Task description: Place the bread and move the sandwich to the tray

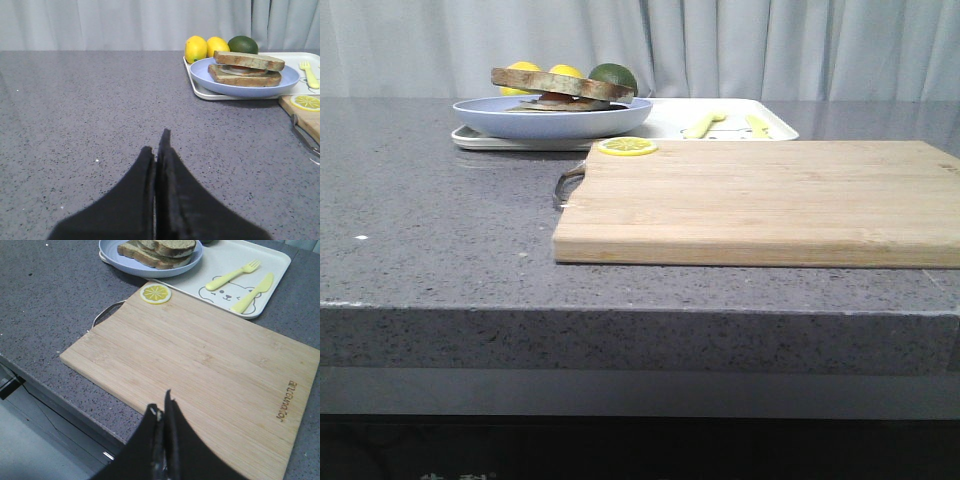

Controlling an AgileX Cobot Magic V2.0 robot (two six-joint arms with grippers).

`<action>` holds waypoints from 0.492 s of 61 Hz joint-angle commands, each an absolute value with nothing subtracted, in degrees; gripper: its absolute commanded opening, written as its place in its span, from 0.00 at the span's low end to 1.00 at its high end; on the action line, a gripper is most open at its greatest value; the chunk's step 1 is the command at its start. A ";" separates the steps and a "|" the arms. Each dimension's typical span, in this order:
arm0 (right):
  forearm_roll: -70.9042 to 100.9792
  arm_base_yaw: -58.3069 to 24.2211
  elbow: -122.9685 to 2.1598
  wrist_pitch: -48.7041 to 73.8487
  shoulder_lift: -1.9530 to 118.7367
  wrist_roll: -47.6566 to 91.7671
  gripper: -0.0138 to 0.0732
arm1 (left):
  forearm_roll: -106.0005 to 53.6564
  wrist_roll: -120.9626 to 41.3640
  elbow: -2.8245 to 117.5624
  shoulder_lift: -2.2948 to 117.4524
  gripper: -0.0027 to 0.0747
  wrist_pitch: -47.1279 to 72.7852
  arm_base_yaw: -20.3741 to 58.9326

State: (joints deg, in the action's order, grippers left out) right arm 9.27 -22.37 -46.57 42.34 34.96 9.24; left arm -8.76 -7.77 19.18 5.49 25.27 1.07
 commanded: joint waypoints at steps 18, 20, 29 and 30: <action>9.73 -22.30 -48.12 38.36 35.21 9.22 0.08 | -1.75 2.75 6.77 -1.23 0.01 10.22 2.13; 9.73 -22.30 -48.12 38.36 35.21 9.22 0.08 | -1.75 2.75 5.55 -1.51 0.01 8.93 2.13; 9.73 -22.30 -48.12 38.36 35.21 9.22 0.08 | -1.75 2.75 0.85 -1.51 0.01 2.07 2.13; 9.73 -22.30 -48.12 38.36 35.21 9.22 0.08 | -1.75 2.75 0.25 -1.51 0.01 1.34 2.13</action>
State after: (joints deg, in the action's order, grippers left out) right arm 9.27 -22.37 -46.57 42.34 34.96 9.13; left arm -1.86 2.06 0.40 -0.19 10.17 1.82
